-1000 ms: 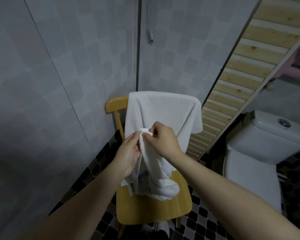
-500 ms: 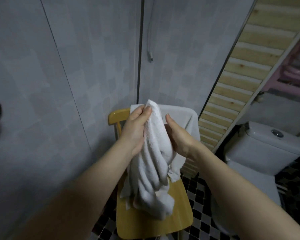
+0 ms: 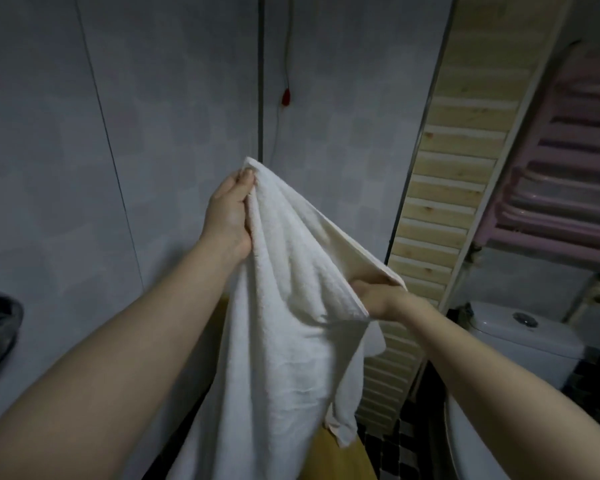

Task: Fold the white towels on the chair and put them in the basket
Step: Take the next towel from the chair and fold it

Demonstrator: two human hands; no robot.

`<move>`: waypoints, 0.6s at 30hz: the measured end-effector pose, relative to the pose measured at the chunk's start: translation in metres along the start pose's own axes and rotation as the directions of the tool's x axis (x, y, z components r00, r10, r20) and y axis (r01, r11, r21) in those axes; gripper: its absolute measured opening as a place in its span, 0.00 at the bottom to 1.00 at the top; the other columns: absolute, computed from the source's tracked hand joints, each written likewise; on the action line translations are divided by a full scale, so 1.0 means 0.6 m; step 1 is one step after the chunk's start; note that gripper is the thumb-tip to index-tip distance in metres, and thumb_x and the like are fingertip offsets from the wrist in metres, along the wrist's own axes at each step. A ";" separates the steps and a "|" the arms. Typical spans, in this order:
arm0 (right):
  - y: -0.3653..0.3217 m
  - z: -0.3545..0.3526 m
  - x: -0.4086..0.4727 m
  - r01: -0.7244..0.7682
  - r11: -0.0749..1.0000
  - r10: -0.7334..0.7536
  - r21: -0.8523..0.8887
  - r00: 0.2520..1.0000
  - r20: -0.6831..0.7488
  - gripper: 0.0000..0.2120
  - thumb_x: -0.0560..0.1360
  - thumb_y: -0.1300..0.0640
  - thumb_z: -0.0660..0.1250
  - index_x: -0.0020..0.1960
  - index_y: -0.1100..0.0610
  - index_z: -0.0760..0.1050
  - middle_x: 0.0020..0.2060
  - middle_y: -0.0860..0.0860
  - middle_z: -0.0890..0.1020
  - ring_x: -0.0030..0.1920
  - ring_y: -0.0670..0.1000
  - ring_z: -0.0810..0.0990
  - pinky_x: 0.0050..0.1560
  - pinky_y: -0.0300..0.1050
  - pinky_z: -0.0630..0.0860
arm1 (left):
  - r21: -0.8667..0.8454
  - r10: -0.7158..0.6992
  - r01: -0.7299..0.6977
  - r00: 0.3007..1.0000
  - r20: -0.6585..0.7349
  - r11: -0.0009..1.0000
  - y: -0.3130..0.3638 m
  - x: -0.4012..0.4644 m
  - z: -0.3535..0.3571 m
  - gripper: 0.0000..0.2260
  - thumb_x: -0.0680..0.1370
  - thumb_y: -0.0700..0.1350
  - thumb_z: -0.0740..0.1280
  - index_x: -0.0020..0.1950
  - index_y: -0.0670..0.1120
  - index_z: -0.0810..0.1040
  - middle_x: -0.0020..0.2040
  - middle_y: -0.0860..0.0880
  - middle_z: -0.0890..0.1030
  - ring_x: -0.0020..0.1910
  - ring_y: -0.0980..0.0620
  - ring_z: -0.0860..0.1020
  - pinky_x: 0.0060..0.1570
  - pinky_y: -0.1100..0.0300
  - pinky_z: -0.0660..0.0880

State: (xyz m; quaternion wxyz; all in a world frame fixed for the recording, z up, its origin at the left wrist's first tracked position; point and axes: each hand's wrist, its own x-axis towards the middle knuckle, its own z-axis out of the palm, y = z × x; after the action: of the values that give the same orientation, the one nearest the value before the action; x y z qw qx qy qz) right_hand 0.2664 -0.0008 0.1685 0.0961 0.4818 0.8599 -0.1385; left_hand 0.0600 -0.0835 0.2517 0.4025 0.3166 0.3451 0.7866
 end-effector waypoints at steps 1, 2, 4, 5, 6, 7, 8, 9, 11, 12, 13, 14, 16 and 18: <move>0.013 -0.018 -0.002 -0.078 0.996 0.081 0.038 0.993 -0.089 0.32 0.77 0.38 0.54 0.75 0.55 0.57 0.74 0.54 0.62 0.74 0.55 0.61 0.73 0.46 0.57 | 0.021 0.014 -0.013 0.999 -0.034 1.000 0.004 0.005 -0.010 0.11 0.80 0.43 0.61 0.37 0.46 0.74 0.33 0.51 0.79 0.36 0.54 0.79 0.42 0.59 0.78; 0.021 -0.031 -0.006 -0.150 0.986 0.162 0.074 0.967 -0.198 0.34 0.77 0.35 0.51 0.75 0.55 0.57 0.73 0.55 0.65 0.72 0.56 0.63 0.72 0.47 0.58 | 0.039 0.036 -0.034 0.998 -0.056 0.999 0.006 0.009 -0.018 0.11 0.80 0.42 0.61 0.37 0.46 0.73 0.30 0.52 0.79 0.32 0.56 0.78 0.39 0.61 0.77; 0.028 -0.057 -0.012 -0.197 0.974 0.228 0.115 0.839 -0.493 0.34 0.76 0.34 0.50 0.69 0.58 0.66 0.64 0.59 0.76 0.65 0.59 0.72 0.65 0.50 0.65 | 0.015 0.118 -0.118 0.991 -0.060 0.993 0.020 0.013 -0.021 0.12 0.79 0.40 0.61 0.35 0.46 0.74 0.29 0.53 0.78 0.31 0.57 0.77 0.38 0.61 0.76; 0.026 -0.066 -0.016 -0.193 0.973 0.230 0.127 0.731 -0.642 0.31 0.76 0.36 0.50 0.62 0.60 0.73 0.57 0.60 0.80 0.59 0.60 0.77 0.60 0.50 0.68 | -0.022 0.172 -0.174 0.984 -0.053 0.985 0.029 0.012 -0.017 0.13 0.79 0.40 0.60 0.35 0.46 0.74 0.29 0.53 0.78 0.31 0.57 0.76 0.40 0.61 0.76; 0.021 -0.069 -0.022 -0.172 0.977 0.207 0.126 0.614 -0.762 0.30 0.76 0.38 0.49 0.54 0.60 0.77 0.50 0.61 0.82 0.53 0.61 0.79 0.55 0.50 0.69 | -0.072 0.222 -0.225 0.974 -0.051 0.972 0.038 0.012 -0.014 0.13 0.79 0.39 0.60 0.35 0.46 0.74 0.29 0.53 0.78 0.32 0.57 0.76 0.41 0.61 0.76; 0.018 -0.068 -0.027 -0.156 0.984 0.157 0.087 0.531 -0.833 0.30 0.75 0.39 0.47 0.50 0.61 0.78 0.46 0.62 0.82 0.50 0.61 0.80 0.52 0.50 0.70 | -0.105 0.253 -0.258 0.966 -0.058 0.960 0.044 0.010 -0.014 0.13 0.79 0.38 0.60 0.36 0.46 0.74 0.30 0.53 0.78 0.33 0.57 0.77 0.42 0.61 0.76; 0.019 -0.065 -0.029 -0.143 0.990 0.088 0.015 0.517 -0.852 0.33 0.73 0.38 0.44 0.50 0.60 0.78 0.46 0.61 0.82 0.50 0.61 0.80 0.52 0.50 0.70 | -0.106 0.252 -0.259 0.965 -0.073 0.960 0.047 0.009 -0.018 0.12 0.79 0.38 0.60 0.36 0.46 0.75 0.31 0.53 0.79 0.34 0.56 0.77 0.42 0.62 0.77; 0.018 -0.058 -0.037 -0.140 0.987 0.017 -0.080 0.586 -0.810 0.38 0.72 0.34 0.39 0.51 0.59 0.78 0.48 0.61 0.82 0.51 0.61 0.79 0.53 0.51 0.71 | -0.061 0.217 -0.224 0.971 -0.097 0.973 0.044 0.007 -0.029 0.11 0.79 0.39 0.61 0.37 0.46 0.75 0.33 0.52 0.79 0.34 0.56 0.78 0.41 0.62 0.78; 0.031 -0.045 -0.048 -0.123 0.956 -0.080 -0.267 0.766 -0.637 0.53 0.64 0.25 0.26 0.48 0.57 0.79 0.47 0.58 0.83 0.49 0.59 0.80 0.51 0.50 0.71 | 0.062 0.108 -0.099 0.980 -0.169 0.993 0.022 0.003 -0.058 0.09 0.78 0.40 0.63 0.39 0.45 0.76 0.37 0.49 0.79 0.36 0.54 0.78 0.36 0.64 0.77; 0.040 -0.044 -0.053 -0.139 0.938 -0.076 -0.318 0.811 -0.580 0.54 0.61 0.23 0.25 0.45 0.57 0.79 0.45 0.57 0.83 0.48 0.58 0.80 0.50 0.49 0.70 | 0.096 0.062 -0.044 0.980 -0.189 0.994 0.009 0.001 -0.065 0.08 0.78 0.40 0.63 0.39 0.45 0.76 0.39 0.48 0.79 0.36 0.54 0.78 0.34 0.65 0.76; 0.048 -0.045 -0.063 -0.175 0.926 -0.046 -0.336 0.828 -0.559 0.51 0.63 0.23 0.29 0.44 0.57 0.78 0.44 0.56 0.83 0.48 0.57 0.80 0.50 0.49 0.69 | 0.114 0.031 -0.010 0.982 -0.184 0.993 -0.005 -0.003 -0.066 0.08 0.78 0.40 0.63 0.39 0.44 0.76 0.38 0.48 0.79 0.36 0.54 0.78 0.33 0.65 0.76; 0.060 -0.044 -0.069 -0.218 0.917 -0.024 -0.335 0.806 -0.591 0.43 0.69 0.26 0.38 0.46 0.58 0.78 0.46 0.56 0.83 0.49 0.57 0.79 0.51 0.49 0.69 | 0.120 0.012 0.008 0.986 -0.163 0.993 -0.016 -0.009 -0.060 0.09 0.79 0.39 0.63 0.38 0.44 0.76 0.36 0.49 0.79 0.34 0.54 0.78 0.35 0.64 0.76; 0.088 -0.038 -0.083 -0.316 0.912 0.035 -0.261 0.696 -0.718 0.23 0.77 0.43 0.54 0.54 0.61 0.75 0.48 0.59 0.82 0.51 0.59 0.79 0.54 0.49 0.69 | 0.097 0.003 0.006 0.995 -0.096 0.995 -0.026 -0.020 -0.031 0.11 0.79 0.39 0.62 0.37 0.44 0.75 0.29 0.52 0.80 0.29 0.56 0.78 0.36 0.63 0.76; 0.101 -0.032 -0.101 -0.342 0.926 0.075 -0.159 0.580 -0.811 0.15 0.73 0.59 0.56 0.53 0.67 0.74 0.40 0.65 0.82 0.43 0.64 0.80 0.53 0.53 0.72 | 0.055 0.000 0.003 0.999 -0.047 0.998 -0.023 -0.026 -0.006 0.11 0.79 0.40 0.61 0.37 0.44 0.75 0.26 0.54 0.80 0.27 0.58 0.78 0.34 0.65 0.77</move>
State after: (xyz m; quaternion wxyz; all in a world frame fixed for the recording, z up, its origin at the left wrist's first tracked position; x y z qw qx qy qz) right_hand 0.3488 -0.0129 0.1959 -0.2073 0.5711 0.7592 0.2333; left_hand 0.0703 -0.0915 0.2351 0.3859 0.3088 0.3764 0.7836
